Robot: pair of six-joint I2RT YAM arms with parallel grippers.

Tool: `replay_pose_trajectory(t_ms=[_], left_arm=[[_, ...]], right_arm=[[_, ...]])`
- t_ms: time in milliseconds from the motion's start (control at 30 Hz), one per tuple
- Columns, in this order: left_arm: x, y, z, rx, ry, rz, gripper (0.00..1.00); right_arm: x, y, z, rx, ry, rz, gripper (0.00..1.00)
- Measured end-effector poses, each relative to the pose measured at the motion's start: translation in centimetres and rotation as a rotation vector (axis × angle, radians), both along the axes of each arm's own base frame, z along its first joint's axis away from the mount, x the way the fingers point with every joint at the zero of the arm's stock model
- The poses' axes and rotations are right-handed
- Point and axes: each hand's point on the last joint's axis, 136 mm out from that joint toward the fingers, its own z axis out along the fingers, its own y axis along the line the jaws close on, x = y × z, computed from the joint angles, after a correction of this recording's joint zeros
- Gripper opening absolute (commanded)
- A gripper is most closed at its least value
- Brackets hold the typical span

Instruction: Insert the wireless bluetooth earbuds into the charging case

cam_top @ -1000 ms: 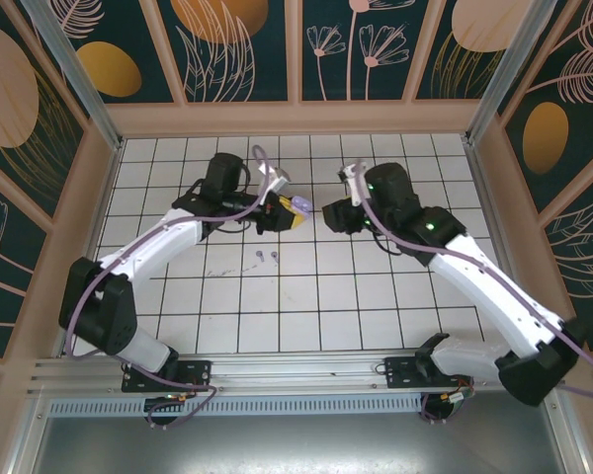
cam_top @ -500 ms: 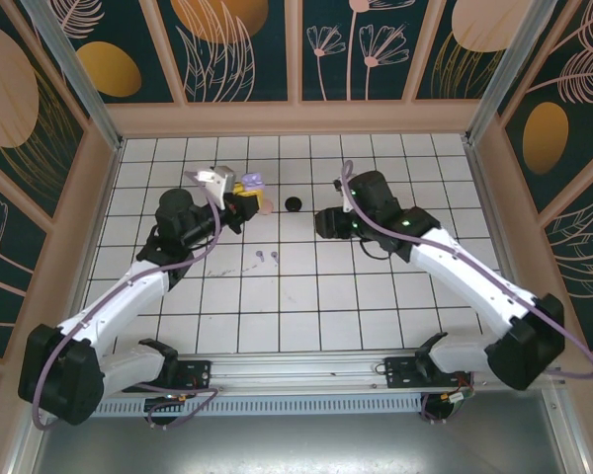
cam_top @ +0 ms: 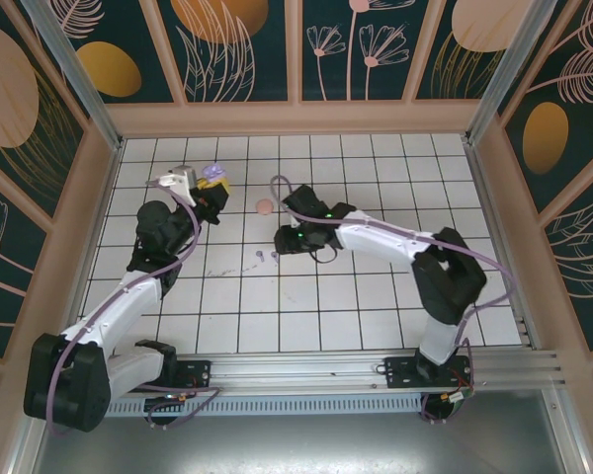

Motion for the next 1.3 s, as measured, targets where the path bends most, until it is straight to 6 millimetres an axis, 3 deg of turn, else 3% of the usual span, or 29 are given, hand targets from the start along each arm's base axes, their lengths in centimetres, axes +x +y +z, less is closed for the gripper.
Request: replay_pose_trajectory(t_ms=[133,300,600,1300], left_arm=[[0.5,1.8,0.5,-0.050,-0.006,0.046,0.00],[0.6,3.4,0.3,-0.093,-0.001,0.100,0.00],[0.4,4.8,0.7,-0.129,-0.014,0.146,0.00],[0.4,5.2,0.5,-0.139,-0.013,0.169,0.00]], right_arm=[[0.8,3.2,-0.6,-0.028,-0.016,0.028,0.42],[1.7,5.1,-2.1,-0.095,-0.026,0.028,0.41],[2.3,5.6,-5.7,-0.215,-0.004,0.034,0.41],[2.4,7.1,-6.9,-0.254,0.010,0.061,0.39]])
